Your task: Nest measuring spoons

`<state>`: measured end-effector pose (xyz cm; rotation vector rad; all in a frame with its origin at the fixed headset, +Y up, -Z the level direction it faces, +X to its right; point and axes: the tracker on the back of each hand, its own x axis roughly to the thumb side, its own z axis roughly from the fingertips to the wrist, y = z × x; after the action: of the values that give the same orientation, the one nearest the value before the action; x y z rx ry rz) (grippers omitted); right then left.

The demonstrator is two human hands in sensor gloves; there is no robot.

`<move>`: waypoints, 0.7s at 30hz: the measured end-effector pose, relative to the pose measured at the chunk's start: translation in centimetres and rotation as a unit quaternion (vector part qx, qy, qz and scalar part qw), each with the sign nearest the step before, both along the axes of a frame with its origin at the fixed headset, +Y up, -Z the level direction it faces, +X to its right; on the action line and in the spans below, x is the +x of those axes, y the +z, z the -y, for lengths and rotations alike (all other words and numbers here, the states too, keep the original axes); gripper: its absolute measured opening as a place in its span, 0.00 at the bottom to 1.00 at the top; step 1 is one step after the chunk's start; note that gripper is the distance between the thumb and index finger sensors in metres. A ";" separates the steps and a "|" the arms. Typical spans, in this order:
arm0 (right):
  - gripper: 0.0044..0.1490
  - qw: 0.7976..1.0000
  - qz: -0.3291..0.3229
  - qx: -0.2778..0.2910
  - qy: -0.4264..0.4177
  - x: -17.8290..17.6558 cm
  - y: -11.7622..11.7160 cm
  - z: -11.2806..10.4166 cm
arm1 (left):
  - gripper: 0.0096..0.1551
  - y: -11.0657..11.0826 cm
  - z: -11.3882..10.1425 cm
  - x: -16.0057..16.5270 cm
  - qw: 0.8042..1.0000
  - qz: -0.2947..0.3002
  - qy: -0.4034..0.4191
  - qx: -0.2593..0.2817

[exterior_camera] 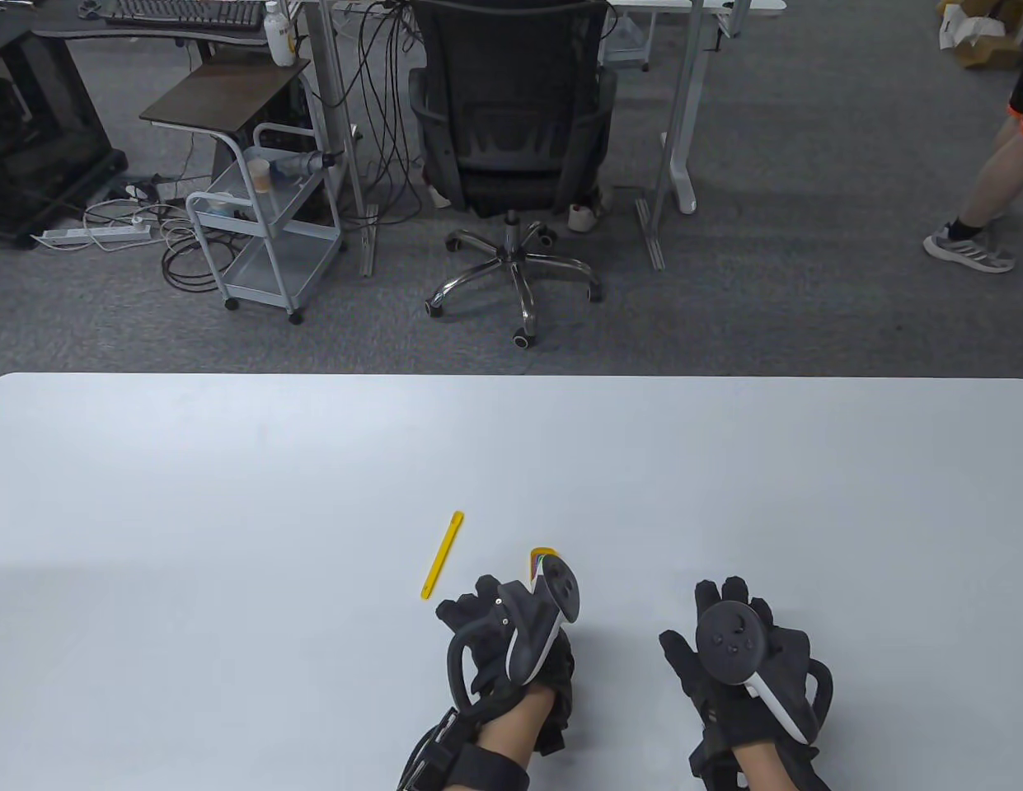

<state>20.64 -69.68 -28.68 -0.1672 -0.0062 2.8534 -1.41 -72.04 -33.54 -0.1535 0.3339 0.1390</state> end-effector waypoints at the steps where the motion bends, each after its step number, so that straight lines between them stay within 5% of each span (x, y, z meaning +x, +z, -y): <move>1: 0.50 1.000 0.000 0.000 0.000 0.0 0.0 0.0 | 0.28 -0.1 0.1 -0.1 1.000 -0.002 0.003 -0.001; 21: 0.50 1.000 0.001 0.001 -0.003 0.1 0.0 -0.1 | 0.27 0.1 0.3 0.2 0.999 -0.012 0.016 -0.030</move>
<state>20.69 -69.60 -28.64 -0.1692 -0.0103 2.8471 -1.16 -72.29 -33.47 -0.2160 0.3588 0.1621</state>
